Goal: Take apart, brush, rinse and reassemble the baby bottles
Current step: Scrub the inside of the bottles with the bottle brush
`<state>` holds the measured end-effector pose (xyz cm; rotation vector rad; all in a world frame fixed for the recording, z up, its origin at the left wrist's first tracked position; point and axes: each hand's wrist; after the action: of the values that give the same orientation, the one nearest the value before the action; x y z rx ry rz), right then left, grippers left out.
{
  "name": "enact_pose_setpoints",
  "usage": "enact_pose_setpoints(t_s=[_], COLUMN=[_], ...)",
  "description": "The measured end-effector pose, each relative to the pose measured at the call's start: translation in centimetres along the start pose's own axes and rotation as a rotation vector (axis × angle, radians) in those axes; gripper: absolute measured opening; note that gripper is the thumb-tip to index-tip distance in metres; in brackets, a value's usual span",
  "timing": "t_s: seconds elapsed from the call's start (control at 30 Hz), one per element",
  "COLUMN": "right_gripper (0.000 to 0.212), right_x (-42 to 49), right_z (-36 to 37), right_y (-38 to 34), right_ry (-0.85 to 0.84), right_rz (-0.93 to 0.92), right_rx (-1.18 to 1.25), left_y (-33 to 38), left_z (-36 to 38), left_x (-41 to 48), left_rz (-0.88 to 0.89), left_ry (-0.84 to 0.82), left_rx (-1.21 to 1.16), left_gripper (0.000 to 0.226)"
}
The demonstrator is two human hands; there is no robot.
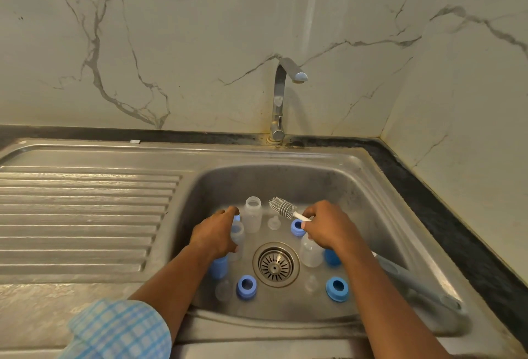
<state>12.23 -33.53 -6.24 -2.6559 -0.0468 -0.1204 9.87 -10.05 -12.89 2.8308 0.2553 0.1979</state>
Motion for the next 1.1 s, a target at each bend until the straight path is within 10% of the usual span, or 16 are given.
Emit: enact_pose_setpoints(t_s=[0.2,0.37,0.5,0.67,0.87,1.1], right_gripper=[0.004,0.011,0.008,0.010,0.012,0.007], right_x=[0.3,0.7,0.7,0.8,1.0,1.2], right_z=[-0.9,-2.8,-3.5,-3.2,-2.8,-2.5], right_y=[0.5,1.6,2.0,1.9,2.1,2.2], right_ry=[0.038,0.129,0.168,0.146,0.160,0.175], right_rz=[0.045,0.097,0.103,0.099,0.100,0.096], right_rx=[0.043,0.107,0.105,0.090,0.083,0.055], left_y=[0.5,2.6,6.6,9.4,11.4,12.2], left_z=[-1.5,-4.2,-3.7,1.7,5.7,7.6], left_x=[-0.1,-0.2,-1.4,-0.2,2.2,2.2], left_rz=[0.001,0.034,0.112,0.160,0.100,0.082], left_ry=[0.081,0.321,0.115,-0.253,-0.323,-0.249], left_rx=[-0.030,-0.205,-0.291,-0.098,-0.206,-0.299], left_gripper=[0.096,0.049,0.032,0.066,0.101,0.081])
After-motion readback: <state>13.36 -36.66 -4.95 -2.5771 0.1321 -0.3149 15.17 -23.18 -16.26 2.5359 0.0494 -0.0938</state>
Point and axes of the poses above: each hand's wrist, its own x-axis towards the middle knuckle, its own z-axis out of the palm, y = z × x, and after that the axes turned 14 degrees about y, right-handed
